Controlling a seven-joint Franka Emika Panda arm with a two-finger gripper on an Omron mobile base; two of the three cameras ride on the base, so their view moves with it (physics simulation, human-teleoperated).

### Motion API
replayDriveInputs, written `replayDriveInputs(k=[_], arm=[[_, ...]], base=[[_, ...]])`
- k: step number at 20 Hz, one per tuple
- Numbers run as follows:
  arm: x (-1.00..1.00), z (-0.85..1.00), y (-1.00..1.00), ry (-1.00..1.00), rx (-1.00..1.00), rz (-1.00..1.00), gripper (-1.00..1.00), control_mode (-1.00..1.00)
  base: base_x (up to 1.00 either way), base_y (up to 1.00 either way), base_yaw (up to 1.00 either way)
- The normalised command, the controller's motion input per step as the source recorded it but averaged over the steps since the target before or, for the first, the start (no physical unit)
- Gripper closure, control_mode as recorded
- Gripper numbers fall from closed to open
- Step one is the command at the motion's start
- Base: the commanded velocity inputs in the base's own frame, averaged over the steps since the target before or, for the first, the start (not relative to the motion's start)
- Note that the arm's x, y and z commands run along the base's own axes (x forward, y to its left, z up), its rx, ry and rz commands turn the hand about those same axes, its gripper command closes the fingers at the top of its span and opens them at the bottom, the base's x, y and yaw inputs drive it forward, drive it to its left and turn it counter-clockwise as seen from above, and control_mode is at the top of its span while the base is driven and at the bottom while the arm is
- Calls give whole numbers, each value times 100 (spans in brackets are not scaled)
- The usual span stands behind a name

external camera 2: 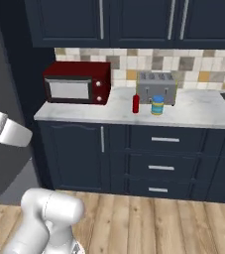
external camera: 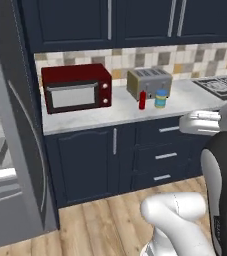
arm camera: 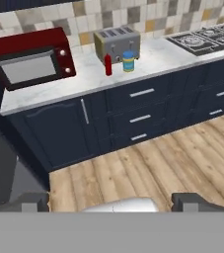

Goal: Place the mayonnaise and ketchup from the counter to the top shelf of the fridge. If the existing items in the fridge are on the top shelf, move them to other shelves.

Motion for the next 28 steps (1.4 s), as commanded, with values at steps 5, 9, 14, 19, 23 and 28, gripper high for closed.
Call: replayDriveInputs(k=[5, 9, 14, 19, 23, 28], arm=[[0, 0, 0, 0, 0, 0, -100, 100], [0, 0, 0, 0, 0, 0, -100, 100], [0, 0, 0, 0, 0, 0, -100, 100], [0, 0, 0, 0, 0, 0, -100, 100], [0, 0, 0, 0, 0, 0, -100, 100], [0, 0, 0, 0, 0, 0, -100, 100]], base=[[80, -95, 5], [64, -74, 11], [47, -39, 6], [56, 0, 7], [64, -10, 6], [37, -16, 7]])
